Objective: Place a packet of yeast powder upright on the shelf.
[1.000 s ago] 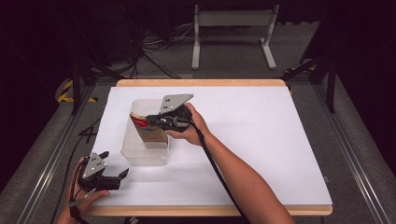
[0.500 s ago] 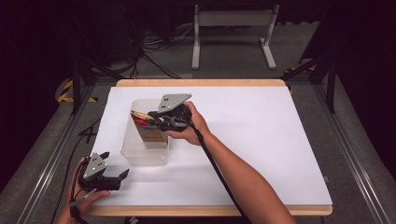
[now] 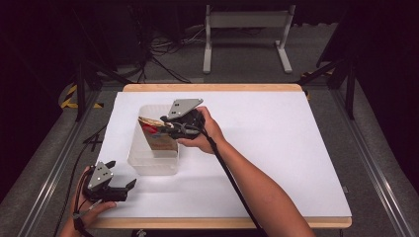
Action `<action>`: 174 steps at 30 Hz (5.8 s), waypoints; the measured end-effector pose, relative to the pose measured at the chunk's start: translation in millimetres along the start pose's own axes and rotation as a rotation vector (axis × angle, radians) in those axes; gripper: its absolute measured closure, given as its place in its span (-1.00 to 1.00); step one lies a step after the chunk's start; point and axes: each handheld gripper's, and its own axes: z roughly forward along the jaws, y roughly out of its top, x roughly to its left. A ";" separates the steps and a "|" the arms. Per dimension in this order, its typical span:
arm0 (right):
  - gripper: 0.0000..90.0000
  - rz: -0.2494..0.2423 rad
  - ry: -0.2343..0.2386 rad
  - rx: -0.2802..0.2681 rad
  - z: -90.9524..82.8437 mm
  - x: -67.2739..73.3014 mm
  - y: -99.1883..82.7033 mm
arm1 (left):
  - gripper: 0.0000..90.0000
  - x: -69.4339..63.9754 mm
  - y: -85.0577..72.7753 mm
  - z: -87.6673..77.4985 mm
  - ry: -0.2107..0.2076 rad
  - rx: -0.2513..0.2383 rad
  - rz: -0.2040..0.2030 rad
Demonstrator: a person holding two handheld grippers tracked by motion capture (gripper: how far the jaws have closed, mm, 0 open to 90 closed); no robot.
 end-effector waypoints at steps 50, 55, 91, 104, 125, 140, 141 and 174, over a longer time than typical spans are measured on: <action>-0.20 -0.012 -0.197 0.171 -64.5 -8.4 -27.2 | -0.89 -1.0 1.2 0.9 -0.011 0.001 0.012; -0.24 -0.018 -0.227 0.196 -71.7 -9.2 -32.2 | -0.89 -1.3 1.3 1.3 -0.014 0.006 0.017; -0.44 0.008 -0.361 0.261 -124.7 8.5 -108.7 | -0.89 -4.4 3.6 2.7 0.000 0.012 0.015; -0.46 0.061 -0.409 0.290 -157.0 8.2 -142.5 | -0.89 -5.7 4.5 4.3 -0.002 0.018 0.017; -0.51 0.130 -0.457 0.321 -201.2 17.3 -185.1 | -0.89 -4.3 4.0 3.2 0.004 0.018 0.013; -0.62 0.196 -0.509 0.327 -227.3 25.9 -214.9 | -0.89 -5.1 7.6 4.3 -0.006 0.003 0.020; -0.62 0.202 -0.513 0.318 -229.7 26.7 -217.3 | -0.89 -4.7 7.4 4.5 -0.006 0.007 0.017; -0.76 0.368 -0.581 0.247 -267.7 47.3 -274.9 | -0.90 2.6 10.9 6.6 -0.002 -0.019 -0.018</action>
